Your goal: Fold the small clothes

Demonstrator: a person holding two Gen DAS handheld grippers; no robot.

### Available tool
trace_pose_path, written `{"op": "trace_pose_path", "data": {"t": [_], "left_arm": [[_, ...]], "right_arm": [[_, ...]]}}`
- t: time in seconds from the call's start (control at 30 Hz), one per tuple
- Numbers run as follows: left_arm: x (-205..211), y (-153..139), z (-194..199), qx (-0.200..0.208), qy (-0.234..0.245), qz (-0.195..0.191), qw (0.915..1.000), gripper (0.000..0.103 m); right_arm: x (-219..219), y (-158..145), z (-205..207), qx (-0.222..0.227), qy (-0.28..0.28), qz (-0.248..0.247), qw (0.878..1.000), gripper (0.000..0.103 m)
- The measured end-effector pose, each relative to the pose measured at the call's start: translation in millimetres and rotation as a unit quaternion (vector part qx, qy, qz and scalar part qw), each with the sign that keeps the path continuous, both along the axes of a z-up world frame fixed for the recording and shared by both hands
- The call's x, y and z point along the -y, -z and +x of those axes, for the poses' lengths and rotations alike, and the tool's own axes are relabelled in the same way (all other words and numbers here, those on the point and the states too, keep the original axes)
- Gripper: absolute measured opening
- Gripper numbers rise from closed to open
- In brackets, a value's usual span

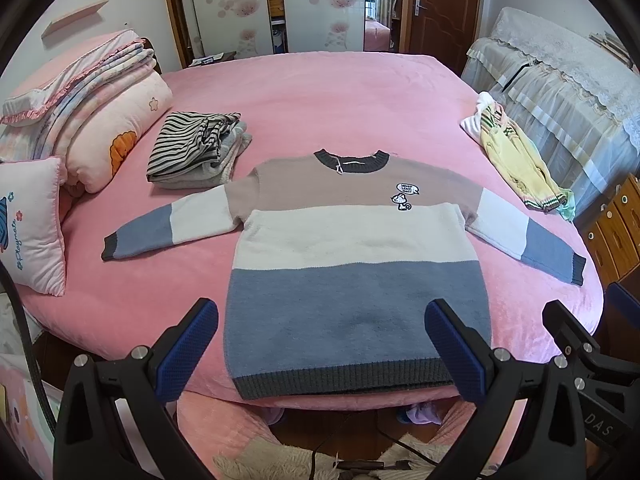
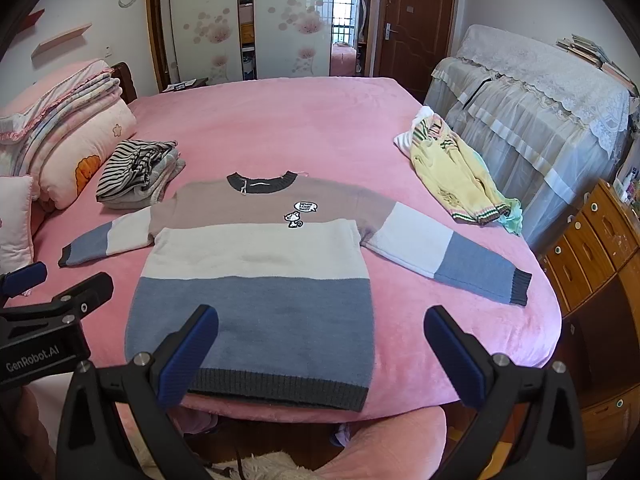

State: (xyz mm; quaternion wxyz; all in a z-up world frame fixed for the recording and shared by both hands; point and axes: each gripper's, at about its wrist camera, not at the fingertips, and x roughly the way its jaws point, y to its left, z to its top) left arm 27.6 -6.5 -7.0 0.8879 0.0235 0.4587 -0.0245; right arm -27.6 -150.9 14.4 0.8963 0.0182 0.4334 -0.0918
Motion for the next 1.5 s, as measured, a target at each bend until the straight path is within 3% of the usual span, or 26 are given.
{"op": "trace_pose_path", "data": {"t": [0.57,0.9,1.0,1.1,1.27,1.4,1.5], "left_arm": [[19,-3,0,0.009,0.001,0.006,0.9999,0.103],[41,-30,5,0.085,0.006,0.031,0.9959,0.103],[60,-36,5,0.126,0.023,0.05,0.9906,0.103],[85,-35,12,0.14,0.054,0.074,0.9858,0.103],[130,-23,32,0.14,0.104,0.069,0.9822,0.103],[176,-3,58,0.111,0.142,0.068,0.9812,0.103],[217,19,76,0.103,0.177,0.09,0.9746,0.103]], "right_arm": [[21,1,-5,0.004,-0.028,0.033,0.999,0.099],[46,12,-4,-0.003,-0.033,0.055,0.998,0.099],[59,13,-4,0.006,-0.026,0.049,0.998,0.099],[74,13,-2,0.019,-0.014,0.04,0.999,0.099],[116,17,6,0.037,0.018,0.041,0.998,0.096],[160,30,17,0.041,0.068,0.036,0.996,0.09],[196,45,25,0.036,0.102,0.043,0.993,0.086]]}}
